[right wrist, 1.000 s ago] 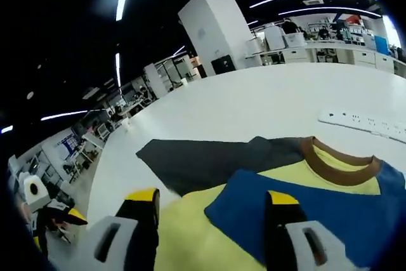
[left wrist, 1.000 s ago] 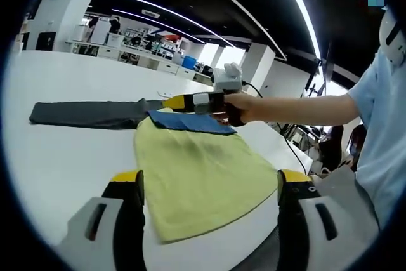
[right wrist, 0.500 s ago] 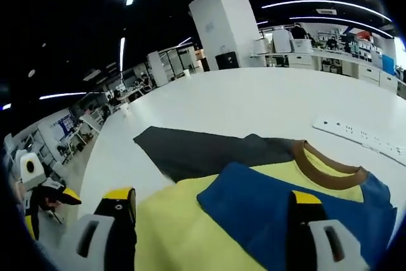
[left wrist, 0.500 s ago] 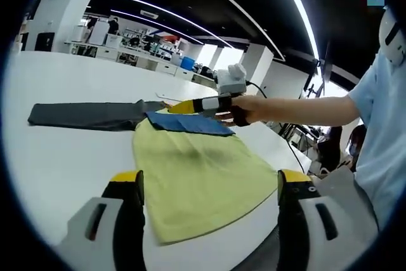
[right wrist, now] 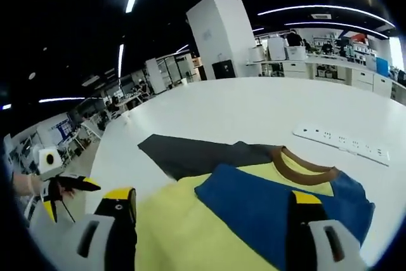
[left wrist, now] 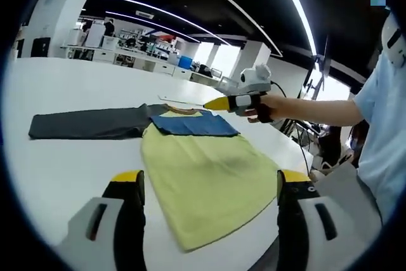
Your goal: Fold the garment on the visible template until the final outline fits inside the template.
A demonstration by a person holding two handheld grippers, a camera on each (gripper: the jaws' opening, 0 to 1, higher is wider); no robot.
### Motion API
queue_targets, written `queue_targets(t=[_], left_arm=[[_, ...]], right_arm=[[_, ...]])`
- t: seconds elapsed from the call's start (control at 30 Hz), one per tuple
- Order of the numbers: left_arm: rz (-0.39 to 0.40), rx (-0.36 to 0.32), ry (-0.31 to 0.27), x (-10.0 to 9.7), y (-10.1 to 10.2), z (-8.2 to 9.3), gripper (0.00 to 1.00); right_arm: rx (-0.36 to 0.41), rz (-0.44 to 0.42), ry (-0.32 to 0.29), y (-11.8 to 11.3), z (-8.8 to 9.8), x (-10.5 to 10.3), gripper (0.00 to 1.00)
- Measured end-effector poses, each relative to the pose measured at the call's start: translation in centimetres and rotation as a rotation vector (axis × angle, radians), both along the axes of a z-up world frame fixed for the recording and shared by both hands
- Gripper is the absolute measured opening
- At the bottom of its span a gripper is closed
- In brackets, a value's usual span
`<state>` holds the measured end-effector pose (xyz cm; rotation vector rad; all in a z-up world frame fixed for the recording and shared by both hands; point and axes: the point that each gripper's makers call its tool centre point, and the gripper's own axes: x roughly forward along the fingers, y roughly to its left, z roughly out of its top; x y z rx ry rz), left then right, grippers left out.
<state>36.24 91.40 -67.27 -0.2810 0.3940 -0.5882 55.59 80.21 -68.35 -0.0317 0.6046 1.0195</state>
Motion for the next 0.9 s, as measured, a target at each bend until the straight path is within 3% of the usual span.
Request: queue_targets(t=[0.17, 0.27, 0.43, 0.53, 0.73, 0.83, 0.9], left_arm=[[0.025, 0.010, -0.017, 1.8, 1.7, 0.4, 0.82], [0.071, 0.013, 0.001, 3.3, 3.8, 0.4, 0.81], [0.138, 0.038, -0.019, 5.4, 7.1, 1.1, 0.74], [0.177, 0.033, -0.023, 6.4, 8.8, 1.2, 0.70], [0.353, -0.061, 0.016, 8.0, 13.5, -0.2, 0.66], [0.450, -0.052, 0.045, 8.5, 16.5, -1.1, 0.65], [0.473, -0.025, 0.041, 8.7, 17.6, -1.2, 0.66]], right_arm=[[0.003, -0.024, 0.013, -2.3, -0.1, -0.5, 1.00], [0.006, -0.046, 0.017, -3.8, 0.2, -0.9, 1.00], [0.005, -0.074, -0.008, -5.7, 1.0, -1.5, 1.00], [0.019, -0.095, 0.009, -6.7, 0.9, -1.7, 1.00], [0.038, -0.112, 0.011, -7.7, 1.4, -3.3, 0.98], [0.040, -0.114, 0.016, -8.2, 1.3, -3.7, 0.98], [0.017, -0.113, 0.003, -8.7, 1.0, -3.8, 0.98]])
